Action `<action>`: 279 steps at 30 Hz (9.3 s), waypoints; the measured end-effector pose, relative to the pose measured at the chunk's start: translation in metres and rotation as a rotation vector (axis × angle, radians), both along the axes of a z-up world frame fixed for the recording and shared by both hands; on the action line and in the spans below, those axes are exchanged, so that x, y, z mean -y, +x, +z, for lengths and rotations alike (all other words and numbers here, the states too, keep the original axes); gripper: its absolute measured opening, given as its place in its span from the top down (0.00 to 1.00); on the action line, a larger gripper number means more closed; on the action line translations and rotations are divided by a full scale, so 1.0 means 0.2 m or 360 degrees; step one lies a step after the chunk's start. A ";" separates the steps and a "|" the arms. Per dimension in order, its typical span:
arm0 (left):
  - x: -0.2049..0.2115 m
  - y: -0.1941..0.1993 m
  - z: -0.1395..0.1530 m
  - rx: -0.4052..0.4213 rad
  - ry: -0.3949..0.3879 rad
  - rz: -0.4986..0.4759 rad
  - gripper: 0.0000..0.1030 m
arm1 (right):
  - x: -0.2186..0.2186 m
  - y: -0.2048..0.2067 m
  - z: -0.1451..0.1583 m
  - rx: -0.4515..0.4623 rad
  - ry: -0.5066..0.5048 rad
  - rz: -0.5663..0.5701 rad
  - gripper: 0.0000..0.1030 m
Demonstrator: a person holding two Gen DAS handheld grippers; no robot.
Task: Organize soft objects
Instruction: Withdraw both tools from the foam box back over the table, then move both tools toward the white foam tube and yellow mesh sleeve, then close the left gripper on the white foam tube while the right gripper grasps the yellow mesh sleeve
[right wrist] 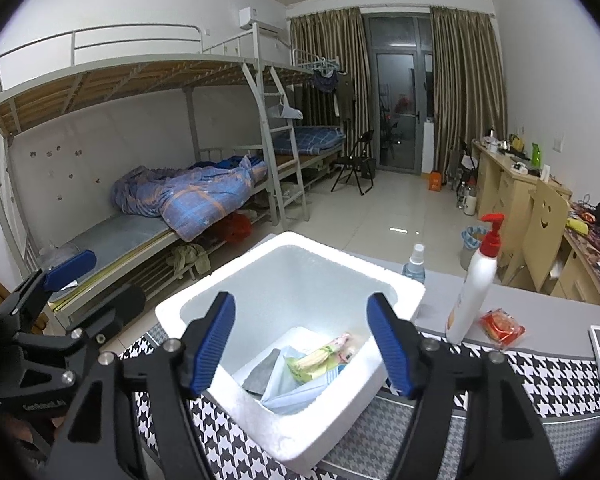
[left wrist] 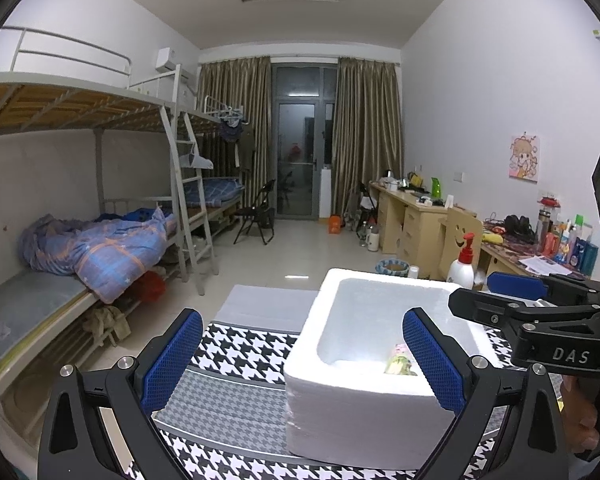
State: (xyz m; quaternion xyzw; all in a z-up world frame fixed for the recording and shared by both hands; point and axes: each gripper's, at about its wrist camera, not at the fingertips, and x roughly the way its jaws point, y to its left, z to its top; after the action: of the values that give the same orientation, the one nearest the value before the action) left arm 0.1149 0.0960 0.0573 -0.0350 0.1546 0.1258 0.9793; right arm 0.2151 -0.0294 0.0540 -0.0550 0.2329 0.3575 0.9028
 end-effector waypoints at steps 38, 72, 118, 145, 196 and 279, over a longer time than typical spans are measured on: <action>0.28 -0.11 0.03 0.0074 0.0006 -0.0151 0.02 | 0.36 -0.20 0.05 0.0188 0.0138 -0.0154 0.13; 0.44 -0.13 -0.03 0.0046 -0.0008 -0.0335 0.02 | 0.58 -0.30 -0.03 0.0195 0.0146 -0.0323 0.13; 0.63 -0.10 -0.11 0.0002 -0.0012 -0.0500 0.01 | 0.80 -0.35 -0.13 0.0133 0.0179 -0.0566 0.07; 0.76 -0.08 -0.16 -0.0069 0.0004 -0.0649 0.01 | 0.97 -0.40 -0.17 0.0143 0.0120 -0.0745 0.07; 1.06 0.16 -0.36 -0.0389 0.0043 -0.0816 0.01 | 1.22 -0.29 -0.42 -0.0070 0.0017 -0.0910 0.07; 1.21 0.50 -0.78 -0.0912 0.0117 -0.0899 0.78 | 1.17 -0.06 -0.78 -0.0460 -0.0149 -0.0812 0.07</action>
State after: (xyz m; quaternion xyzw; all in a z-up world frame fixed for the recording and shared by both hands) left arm 0.2143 -0.1469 -0.0980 0.0803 0.4203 -0.1381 0.8932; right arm 0.2032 -0.2628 -0.1015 0.0151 0.3816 0.1120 0.9174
